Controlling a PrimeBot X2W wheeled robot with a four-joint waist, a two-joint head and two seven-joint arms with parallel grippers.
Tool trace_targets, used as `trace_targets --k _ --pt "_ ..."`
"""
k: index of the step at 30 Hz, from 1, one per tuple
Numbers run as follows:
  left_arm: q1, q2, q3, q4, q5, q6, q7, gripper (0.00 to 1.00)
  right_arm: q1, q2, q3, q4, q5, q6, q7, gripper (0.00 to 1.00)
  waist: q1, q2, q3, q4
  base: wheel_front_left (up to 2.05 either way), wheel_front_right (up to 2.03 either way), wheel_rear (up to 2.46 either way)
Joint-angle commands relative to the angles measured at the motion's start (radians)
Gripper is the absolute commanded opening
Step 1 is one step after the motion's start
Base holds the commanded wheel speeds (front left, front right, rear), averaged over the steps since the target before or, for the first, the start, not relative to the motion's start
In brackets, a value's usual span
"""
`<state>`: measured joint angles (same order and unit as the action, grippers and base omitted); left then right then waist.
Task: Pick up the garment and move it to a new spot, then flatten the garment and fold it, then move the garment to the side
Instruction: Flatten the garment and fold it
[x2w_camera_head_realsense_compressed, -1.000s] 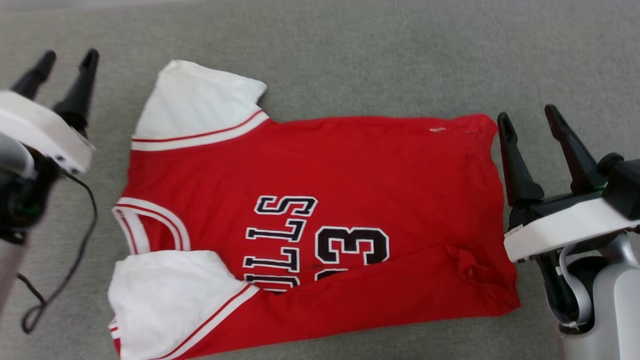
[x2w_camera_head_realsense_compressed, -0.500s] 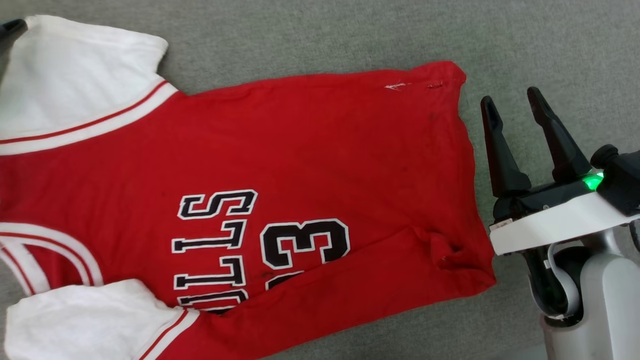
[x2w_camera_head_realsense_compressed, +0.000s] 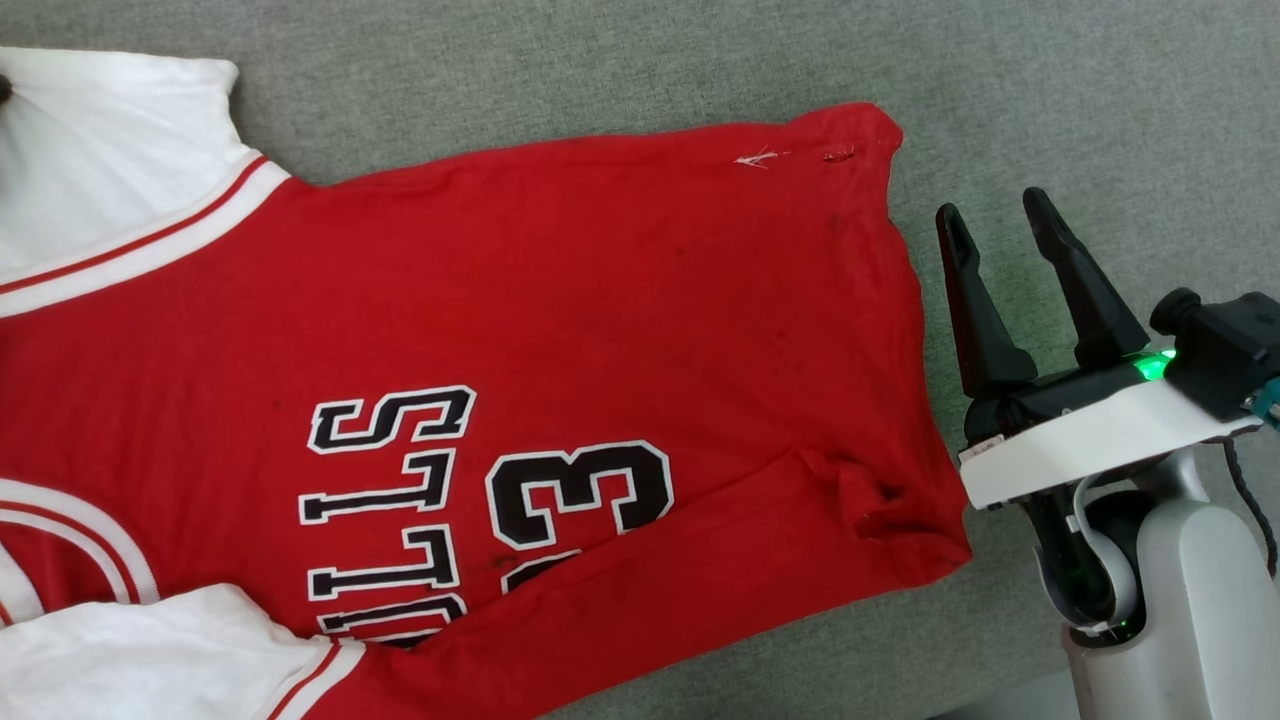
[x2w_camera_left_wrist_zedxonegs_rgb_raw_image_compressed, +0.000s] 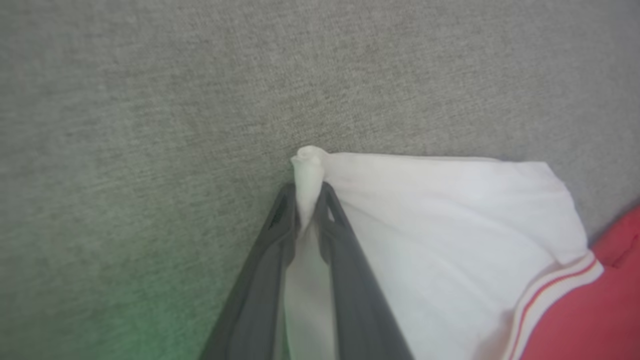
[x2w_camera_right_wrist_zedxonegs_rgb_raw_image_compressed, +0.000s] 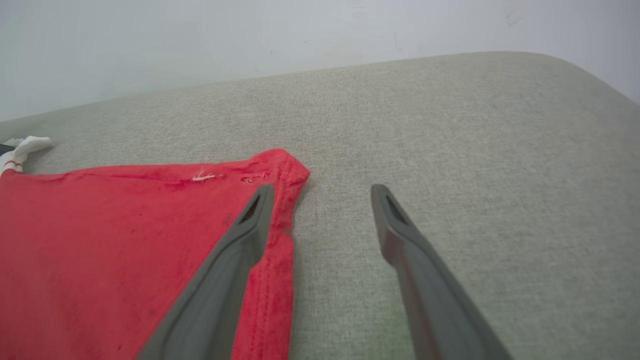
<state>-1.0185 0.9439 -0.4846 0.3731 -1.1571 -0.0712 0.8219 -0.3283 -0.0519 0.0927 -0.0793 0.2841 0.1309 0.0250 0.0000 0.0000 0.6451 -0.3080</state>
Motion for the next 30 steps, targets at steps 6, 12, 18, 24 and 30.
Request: trace_targets --k 6,12,18,24,30 --pt "0.052 -0.076 -0.039 0.041 0.018 -0.003 -0.045 0.0 -0.029 0.003 -0.007 0.03 0.031 0.0 0.048 1.0 0.0 0.0 -0.032 0.023 0.0 0.0 0.0" --pt "-0.007 -0.119 -0.024 0.042 0.043 -0.023 -0.141 0.0 -0.107 0.003 -0.027 0.12 0.062 0.0 0.236 1.0 0.0 0.0 -0.092 0.08 0.0 0.0 0.0" --pt "-0.046 -0.183 -0.056 0.011 0.073 -0.042 -0.193 0.0 -0.23 -0.046 -0.06 0.237 0.073 0.0 0.496 1.0 0.0 0.0 -0.131 0.161 0.0 0.0 0.0" --pt "-0.072 -0.216 -0.083 -0.021 0.079 -0.054 -0.22 0.0 -0.325 -0.075 -0.087 0.324 0.06 0.0 0.714 1.0 0.0 0.0 -0.127 0.219 0.0 0.0 0.0" --pt "-0.074 -0.218 -0.105 -0.034 0.079 -0.058 -0.25 0.0 -0.324 -0.052 -0.117 0.412 0.005 0.0 0.944 0.16 0.0 0.0 -0.115 0.247 0.0 0.0 0.0"
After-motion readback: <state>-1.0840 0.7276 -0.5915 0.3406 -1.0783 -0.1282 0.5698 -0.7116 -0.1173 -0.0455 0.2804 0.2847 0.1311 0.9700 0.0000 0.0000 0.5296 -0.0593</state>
